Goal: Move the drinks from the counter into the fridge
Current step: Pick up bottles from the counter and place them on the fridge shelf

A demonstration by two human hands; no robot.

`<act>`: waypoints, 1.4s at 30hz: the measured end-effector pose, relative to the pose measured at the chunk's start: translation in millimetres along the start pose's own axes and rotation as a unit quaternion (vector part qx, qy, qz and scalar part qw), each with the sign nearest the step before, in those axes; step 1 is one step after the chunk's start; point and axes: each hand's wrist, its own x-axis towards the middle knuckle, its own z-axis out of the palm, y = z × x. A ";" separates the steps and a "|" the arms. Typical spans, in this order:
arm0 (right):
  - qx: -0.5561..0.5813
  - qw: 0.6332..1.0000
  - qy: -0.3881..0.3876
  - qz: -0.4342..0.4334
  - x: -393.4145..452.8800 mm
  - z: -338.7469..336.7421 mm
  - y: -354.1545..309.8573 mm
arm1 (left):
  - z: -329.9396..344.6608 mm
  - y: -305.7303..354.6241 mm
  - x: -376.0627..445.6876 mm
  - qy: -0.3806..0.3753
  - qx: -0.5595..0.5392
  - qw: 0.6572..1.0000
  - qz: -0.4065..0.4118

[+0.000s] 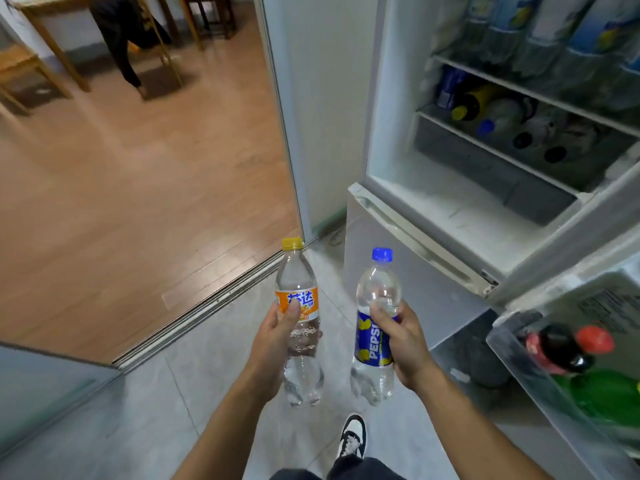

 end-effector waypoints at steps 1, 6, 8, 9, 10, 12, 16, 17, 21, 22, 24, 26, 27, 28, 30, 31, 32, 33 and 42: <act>0.005 1.000 0.010 -0.001 10.3 0.0 -6.0 | 3.3 6.6 12.0 -0.009 0.001 1.000 -0.005; 0.043 0.997 0.070 -0.010 53.0 -0.3 -27.2 | 21.2 36.5 71.6 -0.059 0.005 0.998 -0.019; 0.055 0.994 0.099 -0.010 67.4 -0.4 -32.3 | 28.0 46.9 97.2 -0.084 0.014 0.996 -0.026; 0.062 0.991 0.116 -0.009 74.0 -0.5 -34.4 | 31.0 51.2 110.3 -0.096 0.017 0.995 -0.029; 0.070 0.989 0.133 -0.010 80.1 -0.6 -36.6 | 33.7 54.6 124.1 -0.109 0.019 0.993 -0.033; 0.083 0.983 0.165 -0.021 91.5 0.8 -39.9 | 37.0 60.7 152.4 -0.137 0.026 0.989 -0.040; 0.095 0.964 0.243 -0.055 115.0 8.3 -61.1 | 55.2 88.6 211.2 -0.228 0.070 0.970 -0.047; 0.096 0.959 0.260 -0.064 120.8 11.0 -67.6 | 61.6 98.4 223.6 -0.246 0.084 0.964 -0.046; 0.111 0.935 0.318 -0.115 137.9 20.5 -95.4 | 88.3 136.4 260.1 -0.322 0.112 0.939 -0.040; 0.114 0.928 0.330 -0.128 141.0 21.8 -102.1 | 95.4 145.0 266.4 -0.335 0.117 0.934 -0.036; 0.121 0.914 0.354 -0.153 147.4 22.0 -115.2 | 111.0 159.4 278.0 -0.355 0.122 0.926 -0.021; 0.126 0.901 0.373 -0.181 153.9 19.0 -130.0 | 130.0 172.4 288.4 -0.372 0.121 0.920 -0.006; 0.124 0.896 0.379 -0.194 157.4 15.7 -138.1 | 140.6 178.7 293.7 -0.381 0.122 0.917 0.003; 0.121 0.892 0.383 -0.208 160.9 11.5 -146.5 | 150.9 185.0 298.6 -0.390 0.126 0.912 0.014; 0.109 0.882 0.394 -0.232 167.7 2.3 -163.9 | 170.9 198.9 307.0 -0.411 0.134 0.901 0.037; 0.102 0.877 0.402 -0.241 171.3 -3.1 -172.4 | 181.1 206.0 311.3 -0.420 0.135 0.896 0.045; 0.099 0.872 0.409 -0.249 175.1 -9.0 -180.7 | 190.9 213.0 315.2 -0.426 0.135 0.893 0.056; 0.099 0.868 0.414 -0.255 179.1 -15.2 -189.0 | 200.7 219.8 318.8 -0.429 0.137 0.890 0.068; 0.079 0.830 0.446 -0.327 205.1 -61.3 -295.4 | 282.9 283.6 324.7 -0.408 0.105 0.891 0.168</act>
